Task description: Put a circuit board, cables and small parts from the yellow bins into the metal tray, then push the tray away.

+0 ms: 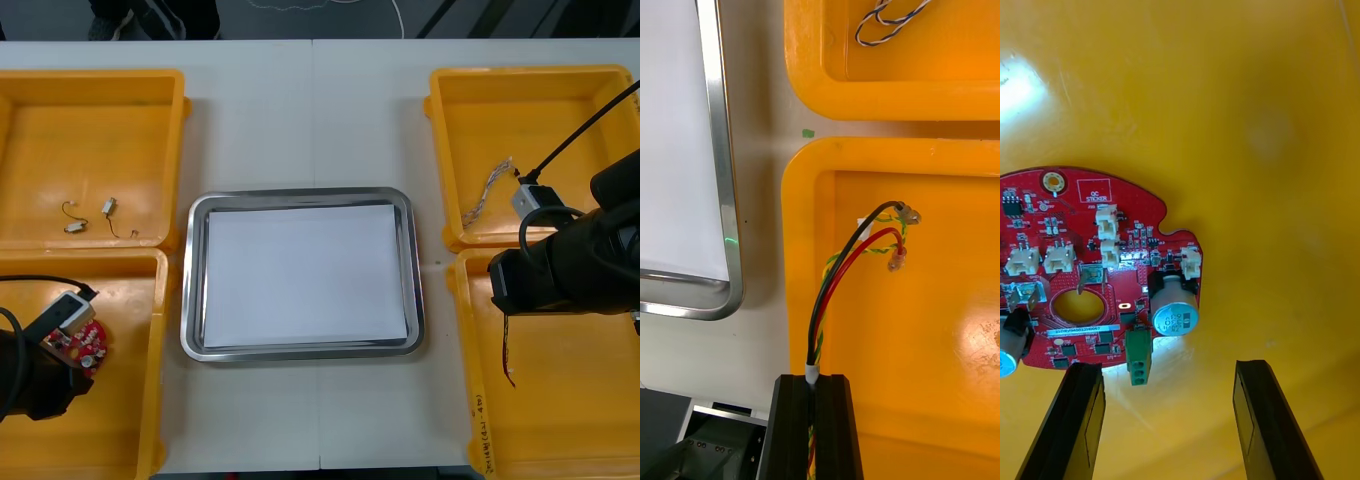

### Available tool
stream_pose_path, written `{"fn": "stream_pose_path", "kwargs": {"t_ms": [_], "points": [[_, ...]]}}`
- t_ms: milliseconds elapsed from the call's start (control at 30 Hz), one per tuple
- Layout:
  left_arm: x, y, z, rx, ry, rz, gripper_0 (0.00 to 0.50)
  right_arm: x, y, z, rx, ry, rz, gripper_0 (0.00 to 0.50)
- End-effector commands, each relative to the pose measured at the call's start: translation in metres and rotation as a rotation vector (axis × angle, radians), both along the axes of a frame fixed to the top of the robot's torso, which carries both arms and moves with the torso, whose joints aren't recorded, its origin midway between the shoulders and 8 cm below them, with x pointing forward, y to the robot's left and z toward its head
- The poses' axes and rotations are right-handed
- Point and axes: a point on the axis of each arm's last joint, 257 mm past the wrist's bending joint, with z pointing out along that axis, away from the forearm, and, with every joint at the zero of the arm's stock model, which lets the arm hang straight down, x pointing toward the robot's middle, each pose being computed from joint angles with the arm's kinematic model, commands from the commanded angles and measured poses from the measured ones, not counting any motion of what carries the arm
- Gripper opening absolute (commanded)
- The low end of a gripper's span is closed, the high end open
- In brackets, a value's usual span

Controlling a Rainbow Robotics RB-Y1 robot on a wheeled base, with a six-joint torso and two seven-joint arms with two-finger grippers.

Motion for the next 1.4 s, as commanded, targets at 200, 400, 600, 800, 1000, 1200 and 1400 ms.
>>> {"fn": "stream_pose_path", "kwargs": {"t_ms": [200, 400, 600, 800, 1000, 1200, 1400], "points": [[0.002, 0.011, -0.004, 0.01, 0.011, 0.087, 0.5, 0.005, 0.007, 0.006, -0.014, -0.028, 0.044, 0.0], [0.003, 0.011, -0.008, 0.015, 0.013, 0.086, 0.5, 0.005, 0.007, 0.006, -0.013, -0.028, 0.042, 0.0], [0.003, 0.011, -0.011, 0.022, 0.017, 0.084, 0.492, 0.005, 0.008, 0.006, -0.011, -0.027, 0.044, 0.0], [0.003, 0.008, -0.013, 0.019, 0.018, 0.087, 0.482, 0.005, 0.008, 0.006, -0.012, -0.028, 0.045, 0.0], [0.003, 0.008, -0.014, 0.019, 0.017, 0.093, 0.476, 0.004, 0.008, 0.006, -0.01, -0.026, 0.045, 0.0], [0.002, 0.008, -0.015, 0.02, 0.019, 0.095, 0.469, 0.005, 0.008, 0.006, -0.011, -0.027, 0.044, 0.0], [0.001, 0.009, -0.017, 0.022, 0.024, 0.096, 0.46, 0.005, 0.008, 0.006, -0.011, -0.027, 0.044, 0.0]]}}
